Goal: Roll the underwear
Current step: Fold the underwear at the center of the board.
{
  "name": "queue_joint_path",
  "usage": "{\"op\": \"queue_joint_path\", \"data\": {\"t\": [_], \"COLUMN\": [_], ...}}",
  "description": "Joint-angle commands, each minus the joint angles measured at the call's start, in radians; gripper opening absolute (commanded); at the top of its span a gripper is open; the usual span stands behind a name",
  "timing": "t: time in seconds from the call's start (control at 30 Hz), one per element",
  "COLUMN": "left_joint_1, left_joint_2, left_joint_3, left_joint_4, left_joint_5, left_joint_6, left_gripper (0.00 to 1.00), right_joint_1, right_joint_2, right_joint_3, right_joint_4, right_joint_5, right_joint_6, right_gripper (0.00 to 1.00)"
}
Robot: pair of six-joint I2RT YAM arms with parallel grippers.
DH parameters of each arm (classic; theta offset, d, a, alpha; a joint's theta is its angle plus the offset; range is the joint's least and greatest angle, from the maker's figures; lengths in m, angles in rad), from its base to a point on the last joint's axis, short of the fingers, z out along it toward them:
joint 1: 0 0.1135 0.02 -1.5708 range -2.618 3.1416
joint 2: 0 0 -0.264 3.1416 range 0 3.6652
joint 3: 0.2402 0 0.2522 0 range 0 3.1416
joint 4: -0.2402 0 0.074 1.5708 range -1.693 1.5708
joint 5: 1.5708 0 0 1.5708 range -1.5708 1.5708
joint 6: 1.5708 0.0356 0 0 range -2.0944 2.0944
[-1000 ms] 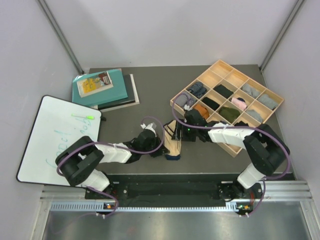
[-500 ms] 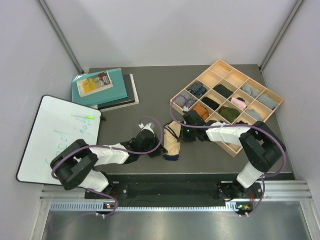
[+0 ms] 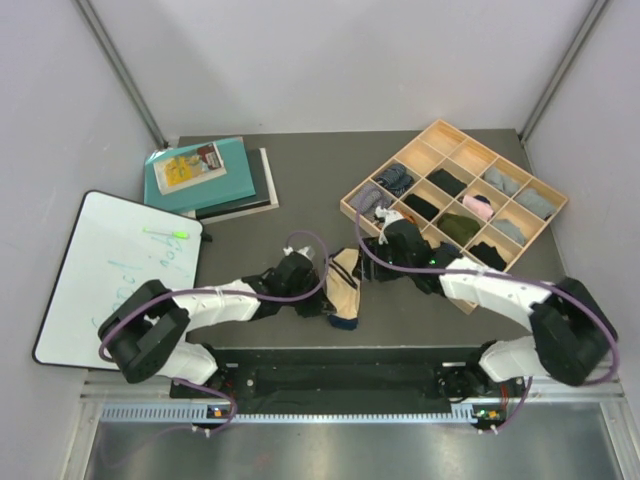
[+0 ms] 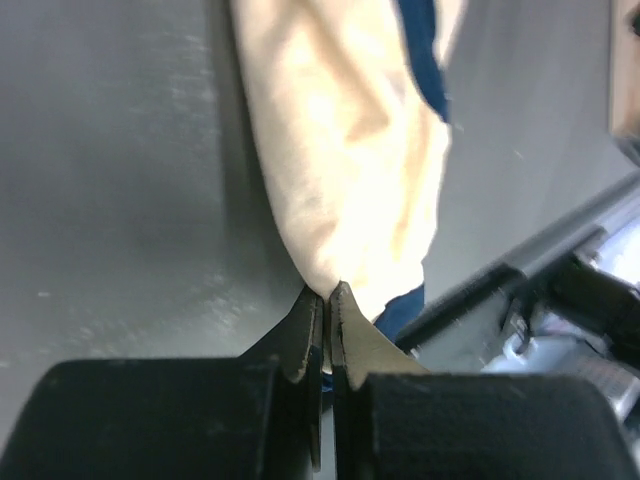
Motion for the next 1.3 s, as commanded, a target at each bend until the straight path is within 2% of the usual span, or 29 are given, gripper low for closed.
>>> {"op": "queue_joint_path", "data": {"t": [0.0, 0.07, 0.1, 0.2, 0.3, 0.43, 0.67, 0.87, 1.27], "left_joint_1": [0.057, 0.102, 0.113, 0.146, 0.171, 0.211, 0.274, 0.303, 0.318], "left_joint_2": [0.020, 0.052, 0.065, 0.108, 0.141, 0.169, 0.217, 0.255, 0.284], "left_joint_3": [0.085, 0.096, 0.109, 0.122, 0.126, 0.125, 0.122, 0.125, 0.140], "left_joint_4": [-0.162, -0.174, -0.201, -0.212, -0.222, -0.243, -0.254, -0.255, -0.261], "left_joint_5": [0.181, 0.275, 0.298, 0.395, 0.447, 0.502, 0.584, 0.631, 0.656], "left_joint_6": [0.050, 0.058, 0.070, 0.067, 0.068, 0.078, 0.078, 0.064, 0.059], "left_gripper": [0.00, 0.00, 0.00, 0.00, 0.00, 0.00, 0.00, 0.00, 0.00], "right_joint_1": [0.112, 0.178, 0.258, 0.384, 0.464, 0.548, 0.625, 0.667, 0.690], "right_joint_2": [-0.214, -0.277, -0.289, -0.302, -0.280, -0.223, -0.093, -0.044, 0.085], "right_joint_3": [-0.122, -0.157, -0.185, -0.222, -0.245, -0.246, -0.179, -0.167, -0.122], "right_joint_4": [0.136, 0.185, 0.220, 0.277, 0.314, 0.356, 0.357, 0.389, 0.371], "right_joint_5": [0.020, 0.073, 0.090, 0.161, 0.230, 0.248, 0.311, 0.334, 0.362], "right_joint_6": [-0.178, -0.230, -0.246, -0.293, -0.319, -0.352, -0.395, -0.404, -0.407], "right_gripper": [0.68, 0.69, 0.69, 0.69, 0.70, 0.74, 0.76, 0.76, 0.73]}}
